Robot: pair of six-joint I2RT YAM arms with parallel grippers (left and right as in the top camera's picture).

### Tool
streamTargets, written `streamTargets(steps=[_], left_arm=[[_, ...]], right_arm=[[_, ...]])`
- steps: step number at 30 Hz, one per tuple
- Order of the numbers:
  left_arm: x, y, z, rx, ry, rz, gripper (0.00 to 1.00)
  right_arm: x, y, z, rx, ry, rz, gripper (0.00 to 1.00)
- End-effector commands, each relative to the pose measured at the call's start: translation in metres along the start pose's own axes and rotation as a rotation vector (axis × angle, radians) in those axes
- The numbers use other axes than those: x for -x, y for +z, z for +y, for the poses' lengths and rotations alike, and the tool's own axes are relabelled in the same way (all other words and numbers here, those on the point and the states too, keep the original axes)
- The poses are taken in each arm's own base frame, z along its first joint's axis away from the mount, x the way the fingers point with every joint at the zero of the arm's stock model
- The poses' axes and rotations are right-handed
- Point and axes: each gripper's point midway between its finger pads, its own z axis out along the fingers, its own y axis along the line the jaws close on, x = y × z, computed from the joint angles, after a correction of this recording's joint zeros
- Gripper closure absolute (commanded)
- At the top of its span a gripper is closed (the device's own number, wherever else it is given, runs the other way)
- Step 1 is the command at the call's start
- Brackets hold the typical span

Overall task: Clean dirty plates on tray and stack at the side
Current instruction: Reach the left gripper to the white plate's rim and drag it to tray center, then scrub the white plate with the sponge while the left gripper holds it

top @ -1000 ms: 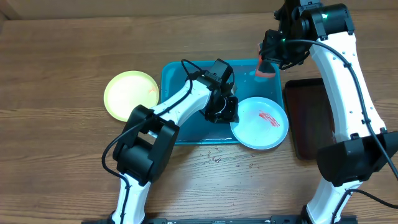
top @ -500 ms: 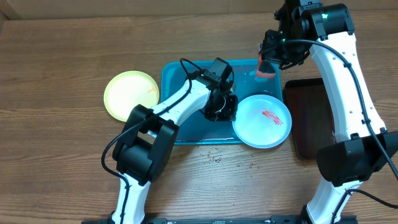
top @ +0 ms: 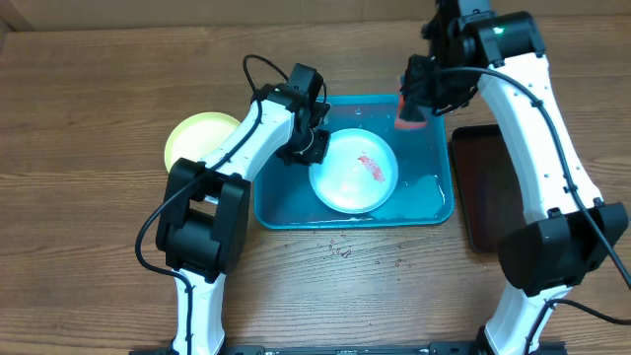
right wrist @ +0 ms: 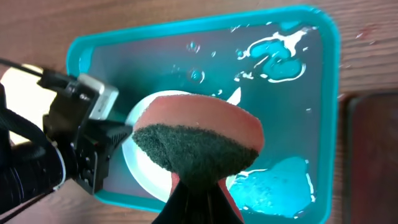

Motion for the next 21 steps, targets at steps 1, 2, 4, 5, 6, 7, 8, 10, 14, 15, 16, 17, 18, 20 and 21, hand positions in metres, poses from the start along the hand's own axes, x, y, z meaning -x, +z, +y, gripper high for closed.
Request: streamTargets(steps=[1, 2, 4, 5, 6, 7, 8, 10, 14, 15, 16, 17, 18, 20, 21], left_arm=[[0.007, -0.004, 0.015, 0.123, 0.248, -0.006, 0.8], [0.007, -0.004, 0.015, 0.123, 0.248, -0.007, 0.64], [0.008, -0.003, 0.014, 0.115, 0.228, -0.013, 0.38], [0.009, -0.003, 0.014, 0.115, 0.194, -0.02, 0.27], [0.01, -0.004, 0.016, 0.112, 0.123, -0.026, 0.22], [0.009, -0.004, 0.016, 0.096, 0.074, -0.024, 0.21], [0.005, -0.004, 0.013, 0.06, 0.015, -0.009, 0.2], [-0.008, -0.005, 0.008, -0.032, -0.126, 0.044, 0.2], [-0.03, -0.014, -0.001, -0.188, -0.297, 0.152, 0.25], [-0.033, -0.015, -0.002, -0.209, -0.31, 0.166, 0.25], [-0.036, -0.014, -0.005, -0.225, -0.316, 0.178, 0.27], [-0.038, -0.014, -0.005, -0.229, -0.329, 0.188, 0.3], [-0.04, -0.012, -0.006, -0.225, -0.344, 0.196, 0.32], [-0.043, -0.007, -0.009, -0.206, -0.371, 0.204, 0.36], [-0.044, -0.004, -0.008, -0.186, -0.383, 0.204, 0.37]], right_arm=[[-0.003, 0.012, 0.008, 0.019, -0.02, 0.025, 0.96], [-0.002, 0.012, 0.009, 0.021, -0.022, 0.022, 0.96], [-0.002, 0.012, 0.011, 0.024, -0.025, 0.017, 0.96], [-0.001, 0.012, 0.011, 0.025, -0.026, 0.017, 0.96], [-0.002, 0.012, 0.011, 0.027, -0.025, 0.018, 0.96], [-0.002, 0.012, 0.012, 0.03, -0.025, 0.019, 0.96], [-0.002, 0.012, 0.012, 0.032, -0.025, 0.02, 0.96], [-0.002, 0.012, 0.013, 0.035, -0.025, 0.02, 0.96], [-0.001, 0.012, 0.014, 0.038, -0.029, 0.014, 0.96], [0.0, 0.012, 0.015, 0.039, -0.03, 0.012, 0.96], [0.0, 0.012, 0.016, 0.04, -0.032, 0.01, 0.96], [0.0, 0.012, 0.016, 0.041, -0.034, 0.008, 0.96], [0.0, 0.012, 0.017, 0.041, -0.035, 0.008, 0.96], [0.0, 0.012, 0.016, 0.041, -0.034, 0.008, 0.96], [0.0, 0.012, 0.016, 0.041, -0.034, 0.008, 0.96]])
